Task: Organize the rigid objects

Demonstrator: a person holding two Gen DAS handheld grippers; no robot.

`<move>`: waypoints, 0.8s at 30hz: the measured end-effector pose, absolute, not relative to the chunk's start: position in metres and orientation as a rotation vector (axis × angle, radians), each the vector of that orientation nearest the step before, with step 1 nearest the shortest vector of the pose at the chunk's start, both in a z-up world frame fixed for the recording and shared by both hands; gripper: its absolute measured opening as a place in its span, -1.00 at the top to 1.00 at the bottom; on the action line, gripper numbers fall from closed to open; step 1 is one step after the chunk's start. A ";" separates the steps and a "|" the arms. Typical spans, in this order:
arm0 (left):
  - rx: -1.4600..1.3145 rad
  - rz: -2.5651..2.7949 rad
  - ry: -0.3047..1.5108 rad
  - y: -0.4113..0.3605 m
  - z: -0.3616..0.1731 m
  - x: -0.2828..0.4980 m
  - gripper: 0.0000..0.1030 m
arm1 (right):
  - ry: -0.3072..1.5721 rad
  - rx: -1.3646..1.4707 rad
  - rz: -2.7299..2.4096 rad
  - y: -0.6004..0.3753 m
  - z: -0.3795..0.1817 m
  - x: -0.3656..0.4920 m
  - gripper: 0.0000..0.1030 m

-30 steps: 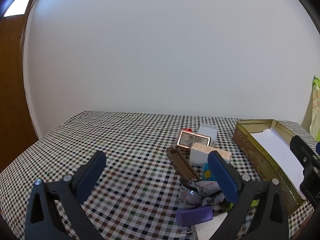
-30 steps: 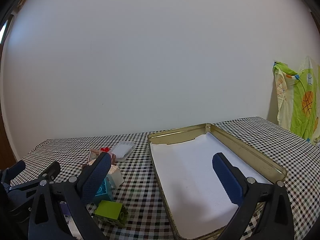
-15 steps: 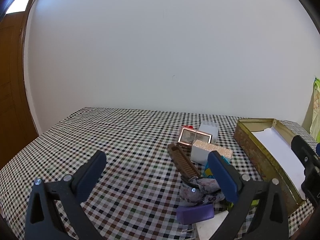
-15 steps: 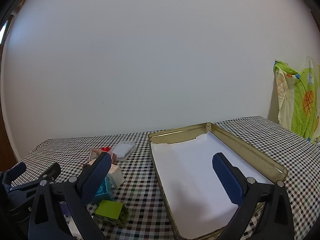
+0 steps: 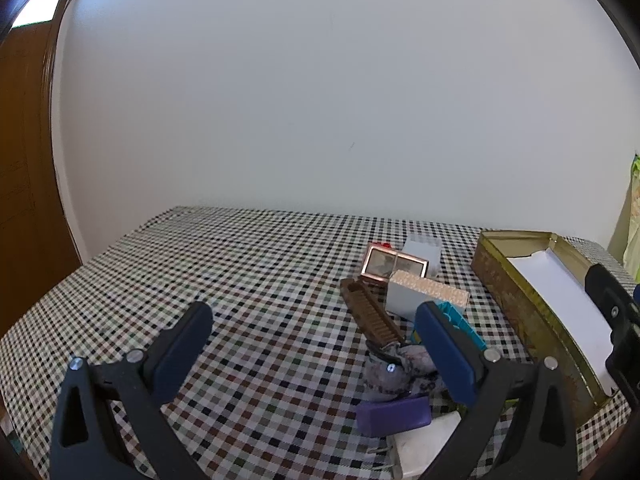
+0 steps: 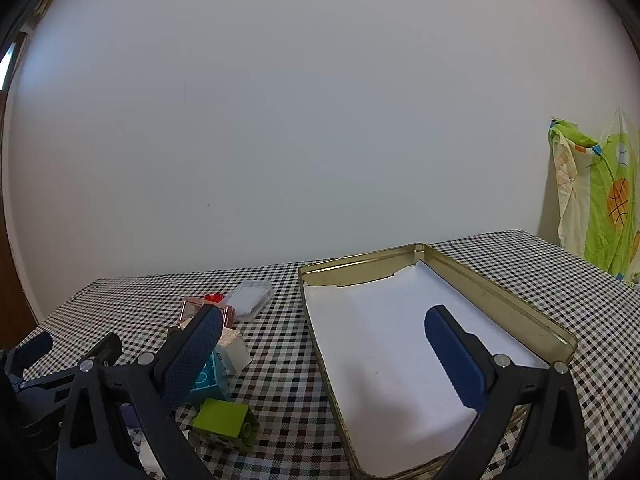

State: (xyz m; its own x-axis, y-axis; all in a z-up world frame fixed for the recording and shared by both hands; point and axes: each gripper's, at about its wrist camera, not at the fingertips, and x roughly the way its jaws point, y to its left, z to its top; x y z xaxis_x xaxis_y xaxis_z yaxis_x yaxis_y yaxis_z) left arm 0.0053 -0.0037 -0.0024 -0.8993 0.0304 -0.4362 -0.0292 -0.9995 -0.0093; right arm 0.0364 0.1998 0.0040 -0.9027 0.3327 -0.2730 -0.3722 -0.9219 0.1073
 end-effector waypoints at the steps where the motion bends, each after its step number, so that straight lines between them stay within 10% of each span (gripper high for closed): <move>1: -0.706 3.028 -0.016 -0.005 -0.003 0.006 -1.00 | 0.224 -0.357 2.746 0.200 0.004 0.036 -0.99; 24: -1.153 2.721 0.114 0.036 -0.037 0.017 -0.61 | 0.298 -0.417 2.744 0.211 -0.001 0.030 -0.99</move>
